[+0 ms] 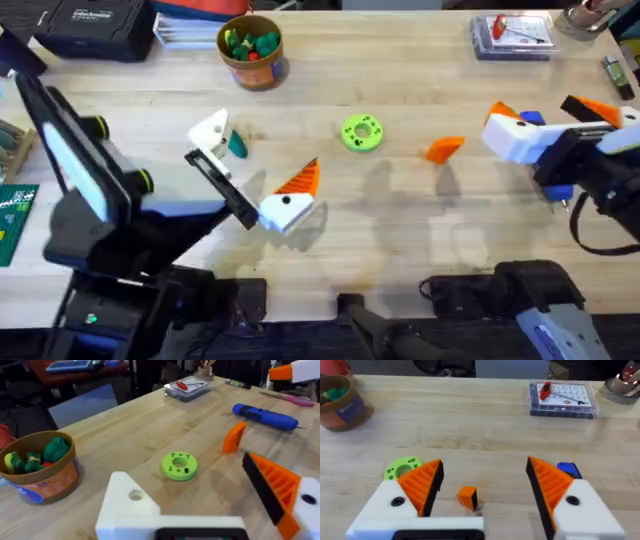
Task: Pick up the gripper from the table and insert it into the empty holder that is missing its gripper. Then pick up a screw, insert it into the mounting hole, and use the screwdriver to tighten it. Finally, clean up the table by picking up the vegetable and placing it into the bucket.
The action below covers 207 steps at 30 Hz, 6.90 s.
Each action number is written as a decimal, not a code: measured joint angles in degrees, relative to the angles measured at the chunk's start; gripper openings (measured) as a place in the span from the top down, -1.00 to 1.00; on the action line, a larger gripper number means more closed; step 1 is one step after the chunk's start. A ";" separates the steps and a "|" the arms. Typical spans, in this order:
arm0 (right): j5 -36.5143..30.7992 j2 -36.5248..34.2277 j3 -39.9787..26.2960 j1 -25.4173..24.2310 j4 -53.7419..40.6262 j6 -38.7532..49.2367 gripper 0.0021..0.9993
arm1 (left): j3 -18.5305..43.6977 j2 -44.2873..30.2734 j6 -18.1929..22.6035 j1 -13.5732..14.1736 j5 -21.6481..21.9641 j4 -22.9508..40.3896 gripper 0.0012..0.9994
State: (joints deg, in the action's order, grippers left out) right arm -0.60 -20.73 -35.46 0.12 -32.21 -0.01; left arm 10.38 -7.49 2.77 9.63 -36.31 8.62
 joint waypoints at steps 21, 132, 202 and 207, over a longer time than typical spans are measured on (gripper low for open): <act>0.00 0.00 0.00 0.00 0.00 0.00 -0.99 | -9.65 7.20 -3.36 0.22 -7.72 -4.35 -0.97; -2.23 -59.32 -31.23 8.84 -28.34 40.38 0.98 | -9.65 7.18 -9.04 0.22 -13.69 -3.87 -0.97; 82.48 -79.95 -21.03 23.76 24.45 -34.34 0.98 | -9.65 7.20 -9.25 0.22 -13.69 -3.83 -0.97; 81.58 -80.25 -21.00 24.99 31.09 -37.57 0.99 | -9.65 7.18 -9.21 0.20 -13.49 -3.87 -0.97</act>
State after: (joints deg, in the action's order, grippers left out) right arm 80.98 -100.98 -56.47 25.11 -1.11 -37.57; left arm 0.73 -0.31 -6.44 9.82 -49.80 4.75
